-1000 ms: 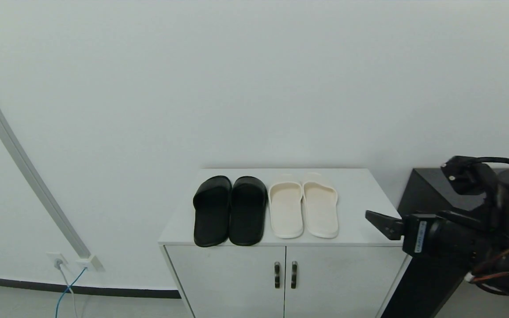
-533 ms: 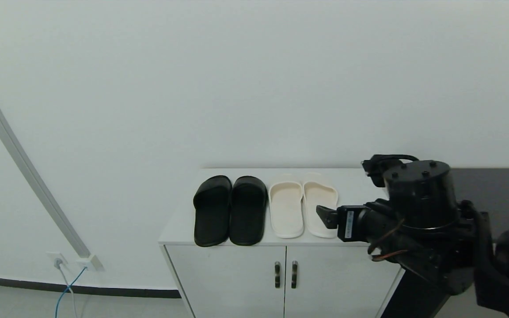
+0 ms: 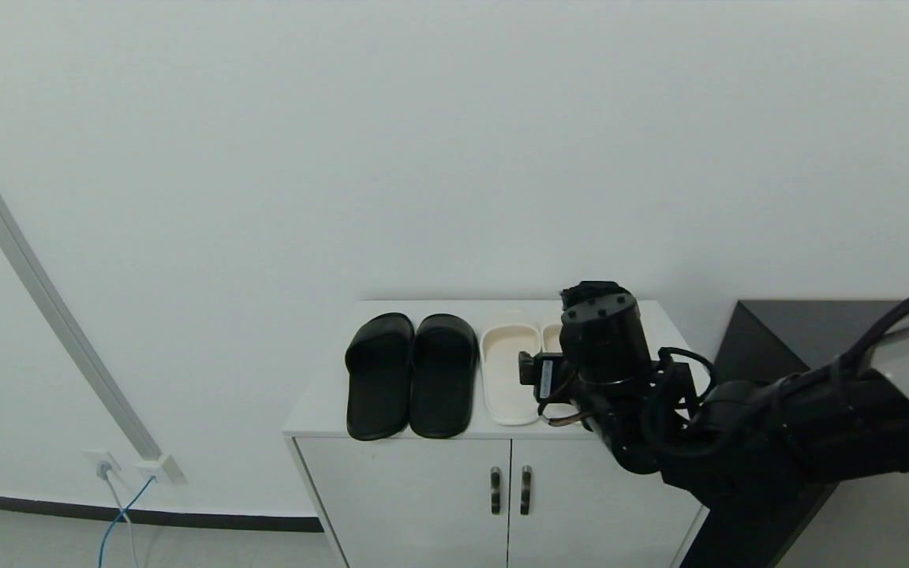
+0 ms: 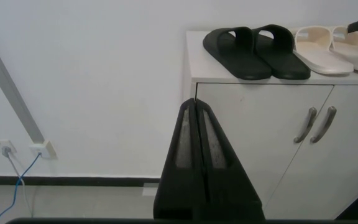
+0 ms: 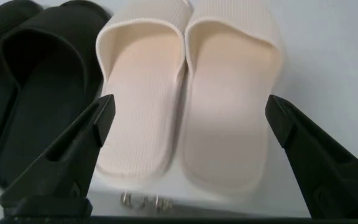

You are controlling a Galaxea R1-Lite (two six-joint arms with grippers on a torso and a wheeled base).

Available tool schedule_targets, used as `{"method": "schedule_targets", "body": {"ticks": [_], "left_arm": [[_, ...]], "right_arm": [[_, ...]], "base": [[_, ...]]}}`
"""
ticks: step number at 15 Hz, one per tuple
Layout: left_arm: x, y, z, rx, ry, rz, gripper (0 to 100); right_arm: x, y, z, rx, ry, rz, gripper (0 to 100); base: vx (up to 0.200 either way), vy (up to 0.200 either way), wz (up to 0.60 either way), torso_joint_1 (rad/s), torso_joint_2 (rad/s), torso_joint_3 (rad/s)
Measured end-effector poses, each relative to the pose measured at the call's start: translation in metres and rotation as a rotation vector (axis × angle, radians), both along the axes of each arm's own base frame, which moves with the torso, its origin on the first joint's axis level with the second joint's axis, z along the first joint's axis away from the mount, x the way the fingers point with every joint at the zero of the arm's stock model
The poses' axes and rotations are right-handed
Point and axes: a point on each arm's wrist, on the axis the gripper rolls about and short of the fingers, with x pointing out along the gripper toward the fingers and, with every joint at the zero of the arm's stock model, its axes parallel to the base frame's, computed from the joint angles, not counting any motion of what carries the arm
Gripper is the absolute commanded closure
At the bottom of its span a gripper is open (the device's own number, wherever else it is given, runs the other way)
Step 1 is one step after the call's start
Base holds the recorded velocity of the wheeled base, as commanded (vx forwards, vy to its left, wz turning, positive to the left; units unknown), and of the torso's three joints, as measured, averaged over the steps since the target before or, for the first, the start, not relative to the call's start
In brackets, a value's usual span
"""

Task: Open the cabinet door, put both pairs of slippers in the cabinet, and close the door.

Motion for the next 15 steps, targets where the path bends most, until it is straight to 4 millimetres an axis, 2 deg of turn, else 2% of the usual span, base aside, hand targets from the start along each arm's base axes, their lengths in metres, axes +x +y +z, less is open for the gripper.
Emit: {"method": "schedule_targets", "body": {"ticks": [6,9,15], "left_arm": [[0.0,0.0,0.0,-0.003,-0.001,0.002,100],[0.0,0.0,0.0,-0.003,-0.001,0.002,100],[0.0,0.0,0.0,-0.003,-0.001,0.003,100]], "right_arm": [[0.045,0.017,-0.035,-0.068,-0.062,-0.058,0],[0.065,0.02,-0.044,-0.065,-0.067,-0.082,0],[0.091,0.03,-0.056,-0.075,-0.068,-0.101,0]], "base": [[0.0,0.0,0.0,0.0,0.0,0.0],[0.0,0.0,0.0,0.0,0.0,0.0],[0.0,0.0,0.0,0.0,0.0,0.0]]}}
